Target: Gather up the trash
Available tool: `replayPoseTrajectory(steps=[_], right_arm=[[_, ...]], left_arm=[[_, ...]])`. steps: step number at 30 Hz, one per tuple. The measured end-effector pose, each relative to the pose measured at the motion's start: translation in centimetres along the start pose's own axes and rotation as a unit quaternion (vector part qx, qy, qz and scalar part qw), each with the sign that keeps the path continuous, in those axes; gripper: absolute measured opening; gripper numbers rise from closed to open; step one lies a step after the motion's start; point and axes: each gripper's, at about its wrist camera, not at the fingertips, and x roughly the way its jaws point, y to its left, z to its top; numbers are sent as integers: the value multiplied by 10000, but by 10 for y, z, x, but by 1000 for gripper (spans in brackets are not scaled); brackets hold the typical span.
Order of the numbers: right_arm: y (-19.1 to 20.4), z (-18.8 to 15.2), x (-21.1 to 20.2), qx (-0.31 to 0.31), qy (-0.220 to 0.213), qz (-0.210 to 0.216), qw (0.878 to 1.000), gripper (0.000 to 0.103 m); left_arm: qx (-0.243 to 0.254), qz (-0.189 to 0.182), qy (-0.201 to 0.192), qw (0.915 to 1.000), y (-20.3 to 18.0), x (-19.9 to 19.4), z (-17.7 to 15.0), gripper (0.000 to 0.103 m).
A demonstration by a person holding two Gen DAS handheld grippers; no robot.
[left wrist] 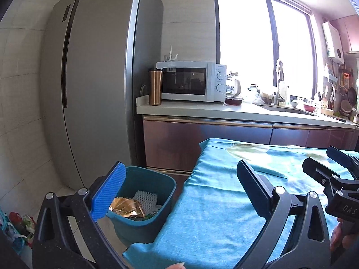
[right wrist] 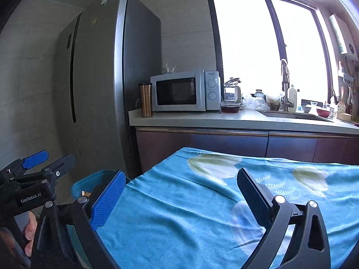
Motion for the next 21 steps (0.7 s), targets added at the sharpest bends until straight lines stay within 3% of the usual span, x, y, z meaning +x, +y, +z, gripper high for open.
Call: replayPoseTrajectory(steps=[21], right_arm=[[-20,-5,-42,-23,-407,-417,9983,96]], left_arm=[[76,-148,-359,9992,-26,-21,-7,97]])
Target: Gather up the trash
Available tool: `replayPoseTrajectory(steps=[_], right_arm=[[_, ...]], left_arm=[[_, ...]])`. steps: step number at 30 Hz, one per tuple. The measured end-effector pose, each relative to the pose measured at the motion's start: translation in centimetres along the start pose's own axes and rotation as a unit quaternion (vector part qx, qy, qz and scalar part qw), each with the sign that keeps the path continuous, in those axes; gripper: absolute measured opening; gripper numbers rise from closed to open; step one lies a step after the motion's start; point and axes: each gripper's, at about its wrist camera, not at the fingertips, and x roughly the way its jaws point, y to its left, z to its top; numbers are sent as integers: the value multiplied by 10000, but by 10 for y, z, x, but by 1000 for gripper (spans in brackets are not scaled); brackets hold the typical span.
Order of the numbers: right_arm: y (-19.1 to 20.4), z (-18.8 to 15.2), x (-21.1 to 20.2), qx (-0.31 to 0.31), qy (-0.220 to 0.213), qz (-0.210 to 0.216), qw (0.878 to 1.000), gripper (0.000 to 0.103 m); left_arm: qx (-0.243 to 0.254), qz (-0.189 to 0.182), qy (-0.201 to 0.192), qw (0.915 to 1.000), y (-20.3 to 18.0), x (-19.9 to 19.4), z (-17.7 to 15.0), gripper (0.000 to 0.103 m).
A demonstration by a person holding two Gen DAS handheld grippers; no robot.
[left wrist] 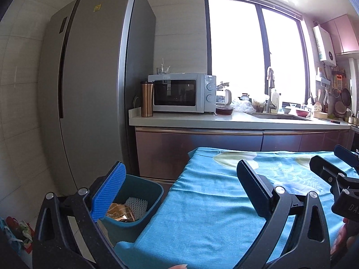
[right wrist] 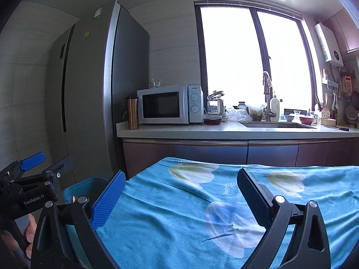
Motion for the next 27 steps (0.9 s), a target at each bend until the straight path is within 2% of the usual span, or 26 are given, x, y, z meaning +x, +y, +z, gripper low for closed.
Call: replayPoseTrajectory(steps=[27], right_arm=[[-2,0,-3,28,6,-60,10000,96]], left_arm=[[-14,-39,-61,10000,-3,3,-2,97]])
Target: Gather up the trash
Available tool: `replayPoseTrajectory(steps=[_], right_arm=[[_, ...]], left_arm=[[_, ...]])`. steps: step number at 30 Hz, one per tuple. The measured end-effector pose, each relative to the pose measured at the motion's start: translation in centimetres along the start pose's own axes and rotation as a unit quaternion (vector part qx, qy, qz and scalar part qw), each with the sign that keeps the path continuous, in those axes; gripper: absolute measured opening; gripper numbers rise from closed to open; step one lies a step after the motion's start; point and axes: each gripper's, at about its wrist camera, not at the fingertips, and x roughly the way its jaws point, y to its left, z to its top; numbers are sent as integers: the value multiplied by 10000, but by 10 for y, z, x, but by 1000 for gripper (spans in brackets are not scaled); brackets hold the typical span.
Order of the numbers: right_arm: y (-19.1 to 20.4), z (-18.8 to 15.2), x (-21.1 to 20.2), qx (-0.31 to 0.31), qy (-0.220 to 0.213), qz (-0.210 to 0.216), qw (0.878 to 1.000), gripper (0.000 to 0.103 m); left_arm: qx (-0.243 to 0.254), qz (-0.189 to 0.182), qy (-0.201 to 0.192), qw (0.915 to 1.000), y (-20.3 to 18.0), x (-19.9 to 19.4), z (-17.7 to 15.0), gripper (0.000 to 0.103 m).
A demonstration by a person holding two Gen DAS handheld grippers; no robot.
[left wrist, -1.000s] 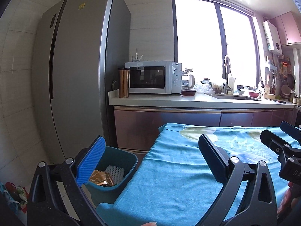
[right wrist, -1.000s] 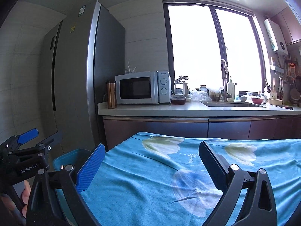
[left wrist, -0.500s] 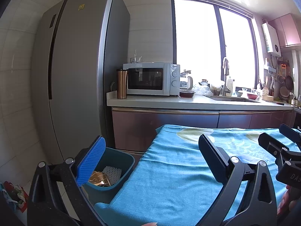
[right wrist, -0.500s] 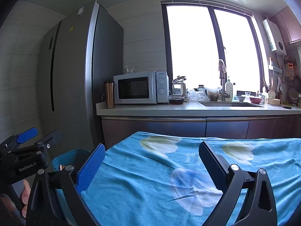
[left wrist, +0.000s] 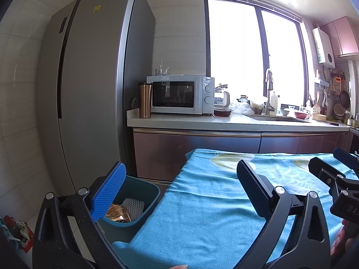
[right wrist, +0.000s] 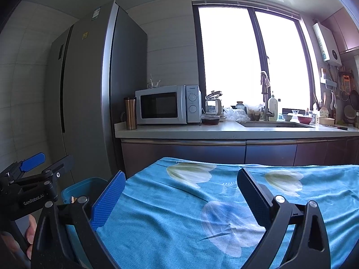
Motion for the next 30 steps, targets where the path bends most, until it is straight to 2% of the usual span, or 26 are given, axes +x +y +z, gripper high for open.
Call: replayPoseTrajectory(steps=[30], right_arm=[[-1,2,1,32,18,-2,10000,96]], left_arm=[[-11,-3,14,10000,-3,1,0,97]])
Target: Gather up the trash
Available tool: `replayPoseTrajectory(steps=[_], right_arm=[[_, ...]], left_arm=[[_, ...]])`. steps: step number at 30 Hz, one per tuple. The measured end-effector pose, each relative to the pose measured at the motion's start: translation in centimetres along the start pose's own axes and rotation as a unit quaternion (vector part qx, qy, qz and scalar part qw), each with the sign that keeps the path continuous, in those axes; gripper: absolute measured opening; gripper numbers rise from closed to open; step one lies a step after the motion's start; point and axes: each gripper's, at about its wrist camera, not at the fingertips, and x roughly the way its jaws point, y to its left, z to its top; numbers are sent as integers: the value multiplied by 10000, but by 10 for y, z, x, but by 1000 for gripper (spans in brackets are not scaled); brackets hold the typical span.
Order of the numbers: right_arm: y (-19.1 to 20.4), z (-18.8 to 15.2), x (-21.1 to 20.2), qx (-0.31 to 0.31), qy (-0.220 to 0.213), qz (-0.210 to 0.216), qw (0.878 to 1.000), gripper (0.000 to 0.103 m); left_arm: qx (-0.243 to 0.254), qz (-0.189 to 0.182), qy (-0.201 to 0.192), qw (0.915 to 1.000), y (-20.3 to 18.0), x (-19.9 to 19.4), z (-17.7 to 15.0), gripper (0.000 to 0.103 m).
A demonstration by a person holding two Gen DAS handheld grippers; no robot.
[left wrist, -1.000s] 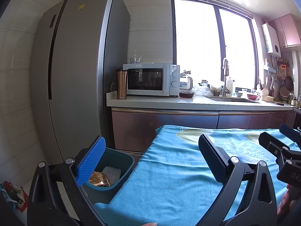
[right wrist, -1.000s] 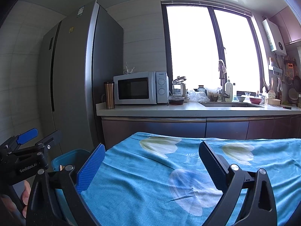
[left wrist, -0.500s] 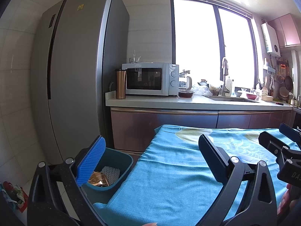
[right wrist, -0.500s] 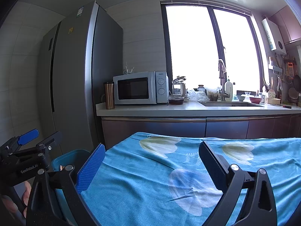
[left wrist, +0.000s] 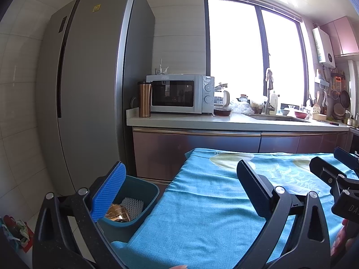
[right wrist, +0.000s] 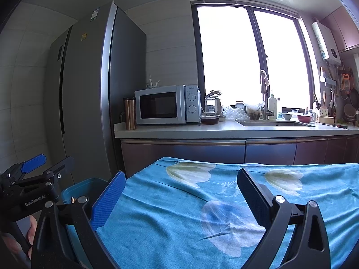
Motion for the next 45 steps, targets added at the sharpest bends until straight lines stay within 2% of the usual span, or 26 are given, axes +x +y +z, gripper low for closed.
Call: replayPoseTrajectory(steps=[45], right_arm=[[2,-3,1,69,16,-97,9999,96]], left_arm=[[16,0,43,10000,-2,3,-3,97]])
